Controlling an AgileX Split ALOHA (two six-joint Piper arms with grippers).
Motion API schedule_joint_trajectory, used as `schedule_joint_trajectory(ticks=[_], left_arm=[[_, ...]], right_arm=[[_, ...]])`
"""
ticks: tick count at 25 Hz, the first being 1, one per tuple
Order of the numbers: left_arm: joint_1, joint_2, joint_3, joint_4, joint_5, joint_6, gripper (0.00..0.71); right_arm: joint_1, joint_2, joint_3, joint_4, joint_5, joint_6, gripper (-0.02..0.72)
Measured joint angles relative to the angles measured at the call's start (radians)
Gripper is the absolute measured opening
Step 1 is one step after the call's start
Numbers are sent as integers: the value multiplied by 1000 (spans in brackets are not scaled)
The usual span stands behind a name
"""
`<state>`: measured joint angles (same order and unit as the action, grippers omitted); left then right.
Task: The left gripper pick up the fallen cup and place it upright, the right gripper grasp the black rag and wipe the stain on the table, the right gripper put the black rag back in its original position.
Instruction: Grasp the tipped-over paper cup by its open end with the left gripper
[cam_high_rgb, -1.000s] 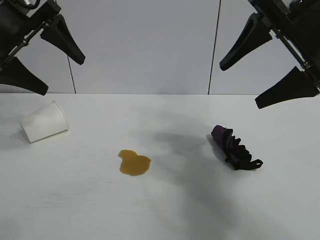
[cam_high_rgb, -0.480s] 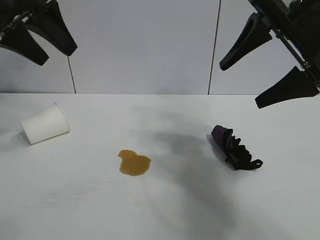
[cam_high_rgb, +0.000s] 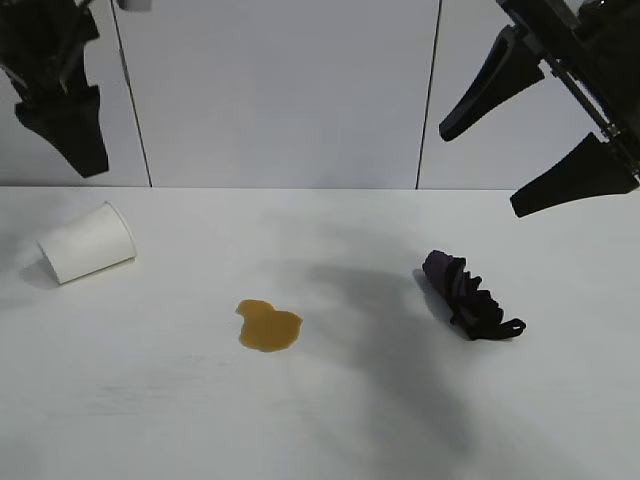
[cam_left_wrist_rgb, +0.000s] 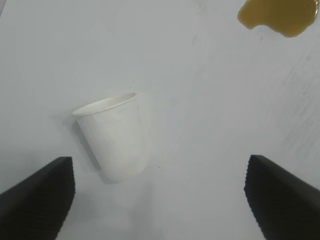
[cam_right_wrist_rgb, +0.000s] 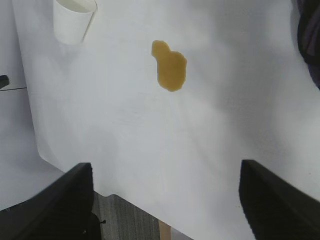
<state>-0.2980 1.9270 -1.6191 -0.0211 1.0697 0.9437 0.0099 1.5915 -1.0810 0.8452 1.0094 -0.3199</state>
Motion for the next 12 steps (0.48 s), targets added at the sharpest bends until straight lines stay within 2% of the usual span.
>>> schedule_joint_trajectory(ticks=[6,12], left_arm=[[-15,115,-23,78,-44,-110,663],[-15,221,-157,154,-39,-320,663]], right_arm=[[0,0,0,0,0,0,554],[0,0,0,0,1,0,554]])
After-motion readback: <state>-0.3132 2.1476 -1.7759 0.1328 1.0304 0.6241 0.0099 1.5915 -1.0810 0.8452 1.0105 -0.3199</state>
